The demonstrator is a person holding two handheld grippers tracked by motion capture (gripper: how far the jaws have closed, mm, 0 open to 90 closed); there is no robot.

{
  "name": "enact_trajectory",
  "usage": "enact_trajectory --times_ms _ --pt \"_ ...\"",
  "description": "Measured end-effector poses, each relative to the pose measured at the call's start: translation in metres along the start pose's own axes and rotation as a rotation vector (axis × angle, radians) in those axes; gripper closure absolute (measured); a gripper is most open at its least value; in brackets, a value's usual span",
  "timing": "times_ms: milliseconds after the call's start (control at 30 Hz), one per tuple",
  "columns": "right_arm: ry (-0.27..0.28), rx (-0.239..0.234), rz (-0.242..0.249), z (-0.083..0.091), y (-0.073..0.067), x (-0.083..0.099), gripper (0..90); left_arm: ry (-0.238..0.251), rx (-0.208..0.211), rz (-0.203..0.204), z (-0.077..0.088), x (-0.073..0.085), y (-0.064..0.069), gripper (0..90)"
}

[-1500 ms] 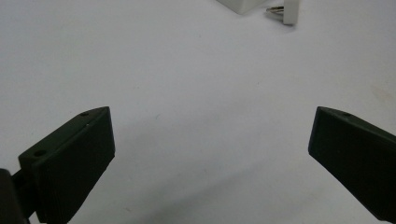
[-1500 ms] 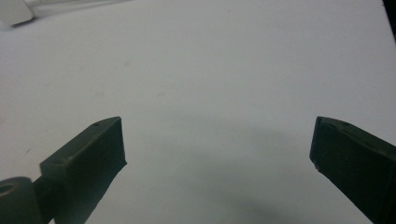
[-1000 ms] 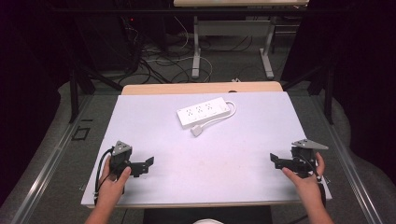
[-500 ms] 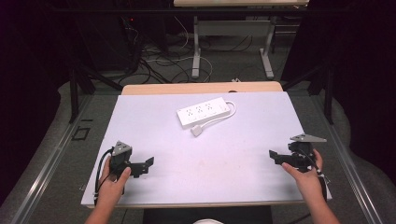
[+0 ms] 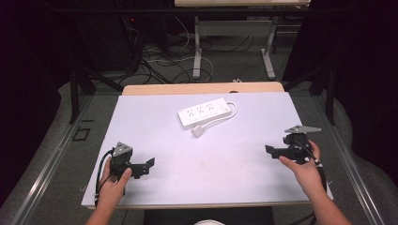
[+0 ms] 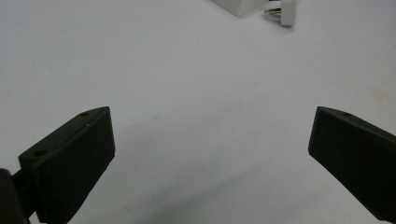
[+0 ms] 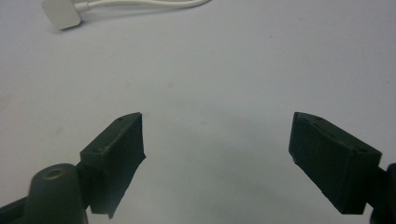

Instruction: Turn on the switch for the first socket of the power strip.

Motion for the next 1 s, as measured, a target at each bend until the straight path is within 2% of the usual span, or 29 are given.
enact_trajectory --times_ms 200,500,700,800,1000 --pt "-0.042 -0.006 0.035 -0.002 -0.006 -0.012 17.8 -0.001 -0.002 -0.002 -0.001 0.000 0.000 0.2" --pt "-0.074 -0.021 0.085 -0.004 -0.017 -0.032 19.2 -0.001 -0.002 -0.001 0.000 0.000 0.000 0.2" --pt "-0.099 -0.019 0.110 -0.008 -0.022 -0.039 19.6 0.000 -0.001 -0.002 0.000 0.000 0.000 0.2" --pt "-0.122 -0.008 0.146 -0.012 -0.025 -0.045 20.8 -0.001 -0.001 -0.003 0.000 0.000 0.000 0.2" --pt "-0.142 -0.003 0.163 -0.015 -0.028 -0.052 22.2 -0.002 -0.003 -0.009 0.000 0.000 0.000 0.3"
Point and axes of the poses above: each handheld gripper's, and its own axes: z roughly backward along the jaws, x roughly out of its underside, y roughly to its right, the point moved 3 cm from there along -z, roughly forward along the jaws, and after that the axes turned 6 degrees about -x, right-handed, at the moved point
